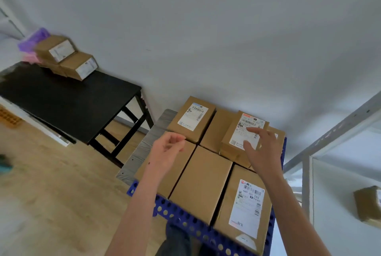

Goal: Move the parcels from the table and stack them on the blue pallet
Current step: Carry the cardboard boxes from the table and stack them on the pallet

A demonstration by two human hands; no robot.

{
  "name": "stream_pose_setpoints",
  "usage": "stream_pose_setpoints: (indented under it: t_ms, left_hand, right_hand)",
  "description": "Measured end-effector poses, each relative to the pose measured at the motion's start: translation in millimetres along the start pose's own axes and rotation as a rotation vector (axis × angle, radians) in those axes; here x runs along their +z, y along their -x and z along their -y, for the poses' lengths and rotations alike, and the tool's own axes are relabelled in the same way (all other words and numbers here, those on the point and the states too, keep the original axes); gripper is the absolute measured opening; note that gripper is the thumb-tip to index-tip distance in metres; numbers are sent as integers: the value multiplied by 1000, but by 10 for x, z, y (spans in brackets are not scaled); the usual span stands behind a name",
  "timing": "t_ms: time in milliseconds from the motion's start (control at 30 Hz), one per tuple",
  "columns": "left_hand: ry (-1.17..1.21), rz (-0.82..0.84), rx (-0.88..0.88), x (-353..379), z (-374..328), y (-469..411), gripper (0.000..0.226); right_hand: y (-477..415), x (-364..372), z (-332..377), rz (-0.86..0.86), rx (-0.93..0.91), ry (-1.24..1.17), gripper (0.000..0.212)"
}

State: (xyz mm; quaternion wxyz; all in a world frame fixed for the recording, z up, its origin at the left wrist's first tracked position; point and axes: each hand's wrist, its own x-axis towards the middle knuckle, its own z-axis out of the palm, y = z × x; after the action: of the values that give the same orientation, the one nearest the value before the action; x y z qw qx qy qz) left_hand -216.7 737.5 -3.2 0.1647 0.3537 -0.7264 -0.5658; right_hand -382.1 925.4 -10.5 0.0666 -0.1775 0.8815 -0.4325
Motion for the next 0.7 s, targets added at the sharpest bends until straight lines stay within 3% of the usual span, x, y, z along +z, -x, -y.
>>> stream_pose_setpoints:
  t_ms: [367, 700]
  left_hand:
    - [-21, -177, 9, -772, 220, 187, 13]
    - [24, -290, 14, -2268, 578, 73, 13]
  right_hand:
    - [293, 609, 693, 216, -179, -29, 32]
    - [665, 1787, 1645, 388, -235, -92, 28]
